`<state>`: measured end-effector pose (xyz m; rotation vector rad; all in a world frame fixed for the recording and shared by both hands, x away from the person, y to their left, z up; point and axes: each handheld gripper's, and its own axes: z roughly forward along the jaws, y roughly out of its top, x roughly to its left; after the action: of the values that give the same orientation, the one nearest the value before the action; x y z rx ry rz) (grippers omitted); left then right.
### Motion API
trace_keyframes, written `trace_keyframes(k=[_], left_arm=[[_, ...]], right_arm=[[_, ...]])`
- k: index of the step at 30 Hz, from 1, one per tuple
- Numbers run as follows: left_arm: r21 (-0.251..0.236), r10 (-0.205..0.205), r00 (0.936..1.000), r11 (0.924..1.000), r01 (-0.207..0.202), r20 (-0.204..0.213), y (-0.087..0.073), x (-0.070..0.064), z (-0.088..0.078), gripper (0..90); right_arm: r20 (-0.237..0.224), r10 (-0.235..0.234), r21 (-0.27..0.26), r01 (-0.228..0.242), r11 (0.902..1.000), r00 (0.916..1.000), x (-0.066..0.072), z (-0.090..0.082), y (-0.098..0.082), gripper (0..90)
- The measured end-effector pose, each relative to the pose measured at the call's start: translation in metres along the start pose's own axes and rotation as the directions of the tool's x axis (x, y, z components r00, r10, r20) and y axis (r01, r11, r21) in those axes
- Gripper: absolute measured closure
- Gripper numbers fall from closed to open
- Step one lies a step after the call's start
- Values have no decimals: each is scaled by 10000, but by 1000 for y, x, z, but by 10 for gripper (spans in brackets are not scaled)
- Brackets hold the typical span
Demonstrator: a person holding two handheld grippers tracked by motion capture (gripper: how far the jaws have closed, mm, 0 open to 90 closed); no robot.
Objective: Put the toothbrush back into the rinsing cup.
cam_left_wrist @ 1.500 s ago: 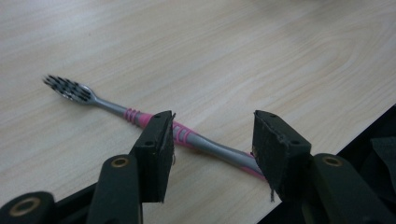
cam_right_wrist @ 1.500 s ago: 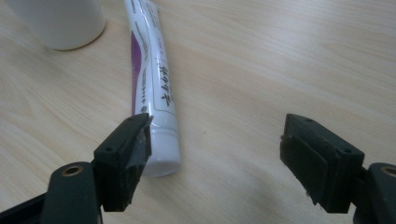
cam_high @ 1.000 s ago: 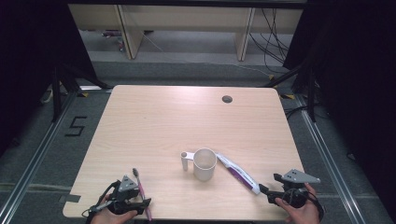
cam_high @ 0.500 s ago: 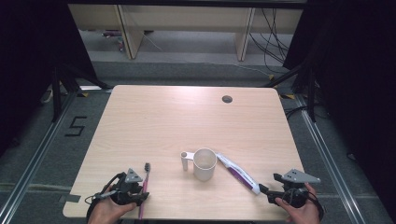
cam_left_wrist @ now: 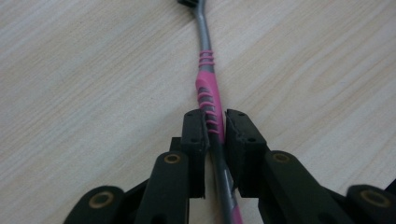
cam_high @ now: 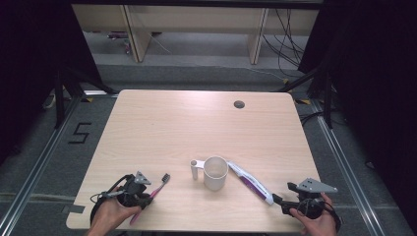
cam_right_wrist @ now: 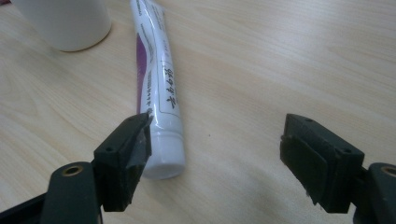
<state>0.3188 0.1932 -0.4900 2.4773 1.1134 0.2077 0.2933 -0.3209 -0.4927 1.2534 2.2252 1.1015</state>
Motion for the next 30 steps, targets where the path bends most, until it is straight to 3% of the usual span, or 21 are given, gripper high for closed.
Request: trace_keyframes(k=[5,9,15,18,19,22,30], left_arm=[[499,322,9994,9983,-317,-85,7,1,1,816],[795,304,9995,9964,-300,-45,13,1,3,815],[1658,709,9975,9837,-692,-44,23,1,4,816],[1785,891,9960,9801,-873,-20,26,2,4,816],[1893,830,9965,9786,-806,-50,27,0,5,816],[2045,1029,9945,9741,-968,-194,29,-2,5,817],[2539,1798,9829,9532,-1640,-403,36,-9,8,823]], right_arm=[[12,-30,2,30,10000,10000,0,0,0,256],[2,-52,34,52,10000,10000,0,0,0,256],[-33,-17,36,17,10000,10000,0,0,0,256],[-13,-6,-5,6,10000,10000,0,0,0,256],[-95,229,77,-228,9997,9997,2,-1,0,256],[-13,-23,3,23,10000,10000,0,0,0,256],[-44,-10,-30,10,10000,10000,0,-1,0,257]])
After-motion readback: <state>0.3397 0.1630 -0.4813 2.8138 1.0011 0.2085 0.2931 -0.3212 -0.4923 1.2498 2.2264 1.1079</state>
